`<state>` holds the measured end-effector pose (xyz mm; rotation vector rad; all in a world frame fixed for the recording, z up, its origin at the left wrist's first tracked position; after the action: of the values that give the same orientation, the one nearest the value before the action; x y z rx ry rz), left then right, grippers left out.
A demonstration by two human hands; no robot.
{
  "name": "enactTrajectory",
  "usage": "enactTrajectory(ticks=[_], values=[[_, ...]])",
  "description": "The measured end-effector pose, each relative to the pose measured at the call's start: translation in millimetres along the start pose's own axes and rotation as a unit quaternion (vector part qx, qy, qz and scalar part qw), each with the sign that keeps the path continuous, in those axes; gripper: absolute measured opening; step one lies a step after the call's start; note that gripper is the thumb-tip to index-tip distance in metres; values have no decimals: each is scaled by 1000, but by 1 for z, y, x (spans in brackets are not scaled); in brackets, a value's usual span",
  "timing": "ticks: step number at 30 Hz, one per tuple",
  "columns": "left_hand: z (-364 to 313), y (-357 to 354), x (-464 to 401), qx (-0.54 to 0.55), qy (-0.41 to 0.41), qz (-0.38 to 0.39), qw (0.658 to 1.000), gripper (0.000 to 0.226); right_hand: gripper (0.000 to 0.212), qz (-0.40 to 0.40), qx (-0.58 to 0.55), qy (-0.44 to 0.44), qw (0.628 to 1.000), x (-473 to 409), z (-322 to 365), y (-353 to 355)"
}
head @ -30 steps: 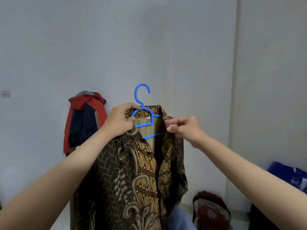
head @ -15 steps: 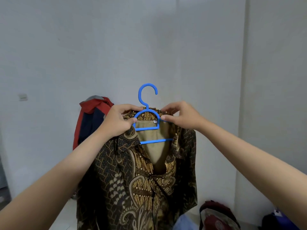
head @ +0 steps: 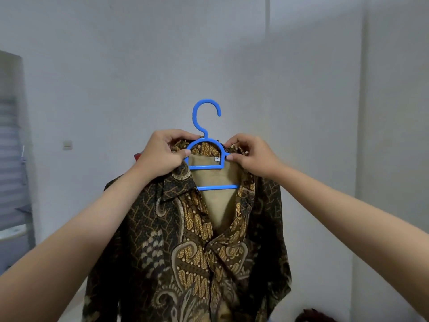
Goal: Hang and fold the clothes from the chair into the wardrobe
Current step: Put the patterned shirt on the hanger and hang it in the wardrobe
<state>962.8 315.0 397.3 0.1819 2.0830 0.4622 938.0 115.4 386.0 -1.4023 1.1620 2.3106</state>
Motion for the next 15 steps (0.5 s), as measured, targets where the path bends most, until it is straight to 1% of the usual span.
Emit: enactTrajectory(ticks=[2, 3, 6, 9, 12, 15], values=[[-15, 12, -4, 9, -15, -38, 999, 38, 23, -44, -18, 16, 999, -13, 16, 19], [-23, 18, -6, 8, -23, -56, 998, 37, 23, -51, -17, 25, 998, -21, 25, 29], [-42, 30, -9, -3, -42, -93, 995, 35, 21, -45, -4, 37, 998, -35, 46, 48], [-47, 35, -1, -15, -21, -120, 992, 31, 22, -50, -14, 29, 998, -31, 47, 51], [-35, 36, 14, -34, 24, -125, 991, 27, 25, -56, -14, 10, 998, -14, 38, 50], [-20, 30, 35, -92, 58, -94, 990, 22, 23, -61, -22, -14, 998, 8, 30, 46]])
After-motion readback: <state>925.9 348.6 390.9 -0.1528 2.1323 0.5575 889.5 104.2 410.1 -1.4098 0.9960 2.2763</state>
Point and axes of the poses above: each hand's wrist, its own x-axis away from the middle knuckle, its own y-axis out of the back of the hand, z = x × y, the point moved 8 cm from there along -x, towards the middle knuckle, and after that the axes turned 8 degrees about y, right-handed, at the moved point
